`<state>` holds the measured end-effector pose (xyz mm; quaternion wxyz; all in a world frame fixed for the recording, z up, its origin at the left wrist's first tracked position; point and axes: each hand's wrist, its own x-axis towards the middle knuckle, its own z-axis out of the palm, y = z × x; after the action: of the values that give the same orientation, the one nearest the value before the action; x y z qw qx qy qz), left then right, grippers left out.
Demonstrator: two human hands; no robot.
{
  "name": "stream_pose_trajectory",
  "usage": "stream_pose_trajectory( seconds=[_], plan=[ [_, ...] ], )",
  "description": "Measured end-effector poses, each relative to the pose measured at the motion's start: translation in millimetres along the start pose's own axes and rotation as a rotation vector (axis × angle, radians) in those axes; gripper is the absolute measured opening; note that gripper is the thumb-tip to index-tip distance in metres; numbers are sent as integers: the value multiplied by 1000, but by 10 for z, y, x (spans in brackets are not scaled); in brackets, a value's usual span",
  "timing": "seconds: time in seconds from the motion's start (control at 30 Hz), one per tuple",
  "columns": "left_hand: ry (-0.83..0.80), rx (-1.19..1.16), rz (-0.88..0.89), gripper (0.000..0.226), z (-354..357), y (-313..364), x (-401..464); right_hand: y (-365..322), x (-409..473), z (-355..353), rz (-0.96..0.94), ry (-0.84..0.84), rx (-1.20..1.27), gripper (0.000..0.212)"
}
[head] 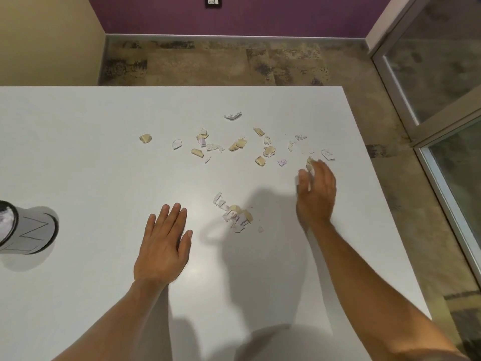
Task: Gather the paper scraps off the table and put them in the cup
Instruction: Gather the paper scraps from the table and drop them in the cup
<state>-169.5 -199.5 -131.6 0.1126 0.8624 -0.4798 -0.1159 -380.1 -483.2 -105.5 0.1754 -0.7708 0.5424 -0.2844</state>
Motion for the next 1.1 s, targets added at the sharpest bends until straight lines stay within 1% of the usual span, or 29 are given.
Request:
stream_pose_trajectory(
  seconds=[0.03,0.1,0.17,0.23,0.3,0.4,0.5,0.6,0.67,0.7,0.77,0.83,0.87,0.93,1.0,1.1],
  plan=[
    [0,1,0,59,-1,-1,-1,77,81,-24,19,18,-16,49],
    [0,3,-2,59,3,-1,-1,202,234,-49,58,-25,-35,49],
    [1,2,0,58,9,0,1,290,358,-26,64,-146,-77,54],
    [3,4,2,58,8,-3,-1,321,400,43,37,-312,-113,58],
    [0,7,1,58,5,-2,-1,304,340,130,-28,-424,-174,57],
    [-7,7,-3,58,-1,9,1,193,150,206,-197,-438,-217,54],
    [-11,-1,-8,59,-14,18,-1,42,-91,223,-342,-487,-199,56],
    [-14,-2,-9,59,-23,25,-3,-72,-336,233,-455,-587,-149,56],
    [-14,0,-5,59,-25,26,-1,-113,-410,223,-488,-615,-75,52],
    [-12,2,-4,59,-25,24,1,-131,-395,204,-467,-589,-11,50],
    [-10,7,-3,59,-23,20,1,-126,-267,157,-384,-452,88,44],
    [-11,3,-4,59,-17,15,-4,-49,-67,110,-279,-285,79,45],
    [-12,1,-5,59,-15,14,-7,13,33,81,-196,-213,57,48],
    [-10,-2,-6,59,-15,16,-4,163,231,9,-22,-129,1,55],
    [-5,-3,-1,58,-16,18,1,330,423,-37,76,-132,-86,60],
    [-1,8,0,58,-15,14,-3,527,641,-37,165,-248,-201,71]
  ],
)
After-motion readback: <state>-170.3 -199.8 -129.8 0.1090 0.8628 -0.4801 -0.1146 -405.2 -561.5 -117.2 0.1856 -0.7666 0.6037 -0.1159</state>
